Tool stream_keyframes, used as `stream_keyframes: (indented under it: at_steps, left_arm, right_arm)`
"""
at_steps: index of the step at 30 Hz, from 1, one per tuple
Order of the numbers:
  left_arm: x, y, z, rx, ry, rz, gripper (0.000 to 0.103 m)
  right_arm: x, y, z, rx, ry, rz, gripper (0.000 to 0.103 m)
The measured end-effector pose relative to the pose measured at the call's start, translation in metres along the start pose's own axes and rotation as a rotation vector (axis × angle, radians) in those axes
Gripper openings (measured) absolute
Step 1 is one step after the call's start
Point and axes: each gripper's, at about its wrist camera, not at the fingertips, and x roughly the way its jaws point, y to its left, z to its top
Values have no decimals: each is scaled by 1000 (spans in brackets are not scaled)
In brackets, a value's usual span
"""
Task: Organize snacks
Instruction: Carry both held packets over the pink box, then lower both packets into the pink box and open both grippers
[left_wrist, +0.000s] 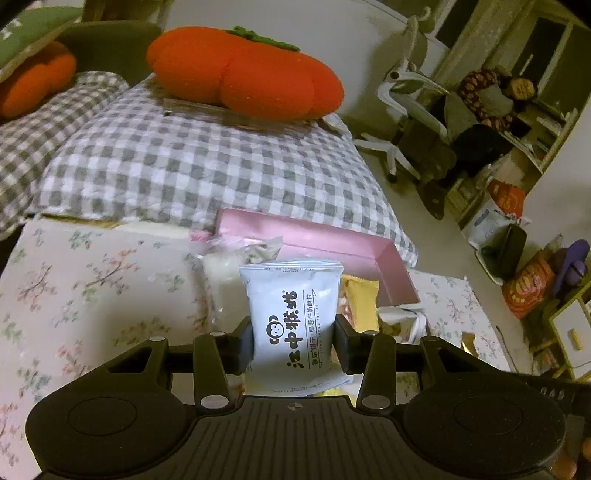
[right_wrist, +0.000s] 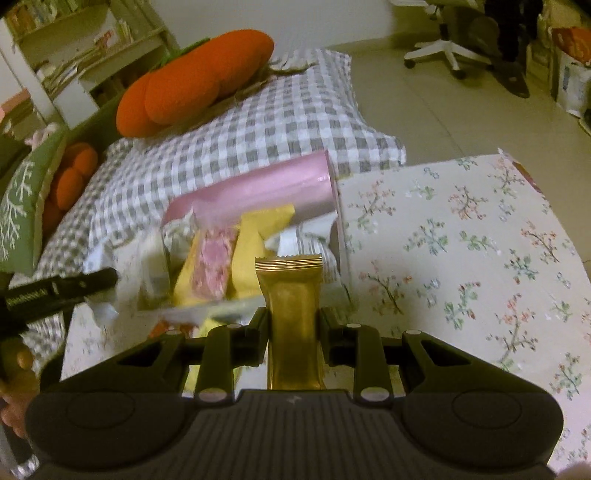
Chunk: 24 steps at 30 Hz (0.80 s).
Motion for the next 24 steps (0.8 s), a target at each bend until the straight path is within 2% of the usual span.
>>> stream_keyframes:
  at_steps: [4,9,14,17,21,24]
  left_arm:
    - [14,-3,6,51,-6,12,41]
    - [33,-3,7,98,11,8,41]
    - [53,-7,8,143,38,27,41]
    - [60,-5,9,144,43,27,42]
    - [68,-1,8,148,56,29,42]
    - [71,-1,9,155,52,31,44]
  right_arm:
    - [12,-2,15,27,-15,13,25]
    - [28,-3,32,92,-36,84,25]
    - [44,9,42,96,-36,129,25]
    - [50,10,53,107,-52,123,25]
    - [58,-3,66,215,-86,170,25]
    - [67,-7,67,252,-97,159,26]
